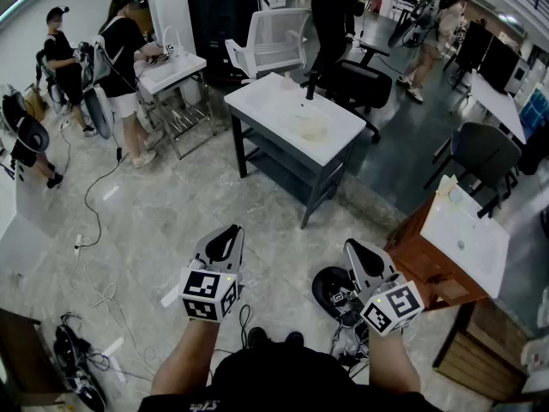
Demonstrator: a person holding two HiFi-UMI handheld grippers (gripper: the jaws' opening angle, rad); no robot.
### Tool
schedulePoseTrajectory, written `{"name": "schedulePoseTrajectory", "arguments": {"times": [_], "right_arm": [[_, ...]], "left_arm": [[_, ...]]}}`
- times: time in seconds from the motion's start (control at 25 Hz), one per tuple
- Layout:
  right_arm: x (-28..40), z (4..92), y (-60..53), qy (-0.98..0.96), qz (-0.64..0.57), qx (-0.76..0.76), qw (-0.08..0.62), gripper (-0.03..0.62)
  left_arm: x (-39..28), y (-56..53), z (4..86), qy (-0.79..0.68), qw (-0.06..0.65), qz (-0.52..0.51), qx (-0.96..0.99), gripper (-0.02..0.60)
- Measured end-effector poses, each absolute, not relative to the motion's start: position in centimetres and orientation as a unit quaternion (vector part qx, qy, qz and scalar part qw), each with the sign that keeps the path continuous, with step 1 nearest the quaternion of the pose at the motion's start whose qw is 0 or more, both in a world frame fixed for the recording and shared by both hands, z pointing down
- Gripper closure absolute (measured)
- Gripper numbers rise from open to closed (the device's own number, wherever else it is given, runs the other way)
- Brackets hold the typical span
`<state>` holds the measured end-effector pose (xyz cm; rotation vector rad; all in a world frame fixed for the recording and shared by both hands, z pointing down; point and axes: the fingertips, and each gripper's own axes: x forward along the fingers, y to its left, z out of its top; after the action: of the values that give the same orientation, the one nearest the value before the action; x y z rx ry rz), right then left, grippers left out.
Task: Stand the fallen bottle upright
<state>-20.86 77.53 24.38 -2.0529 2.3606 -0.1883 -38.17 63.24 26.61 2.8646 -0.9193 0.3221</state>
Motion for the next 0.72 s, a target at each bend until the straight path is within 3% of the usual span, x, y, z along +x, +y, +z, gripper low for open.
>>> {"name": "schedulePoseTrajectory", "arguments": {"times": [0.72], "right_arm": [[-19.5, 25.1, 79.0, 0.789, -0.069, -0.611, -0.004, 0.582]], "left_arm": [[-35.4, 63.9, 26.9, -0.318, 0.071, 0.103, 0.94, 0.54]]}}
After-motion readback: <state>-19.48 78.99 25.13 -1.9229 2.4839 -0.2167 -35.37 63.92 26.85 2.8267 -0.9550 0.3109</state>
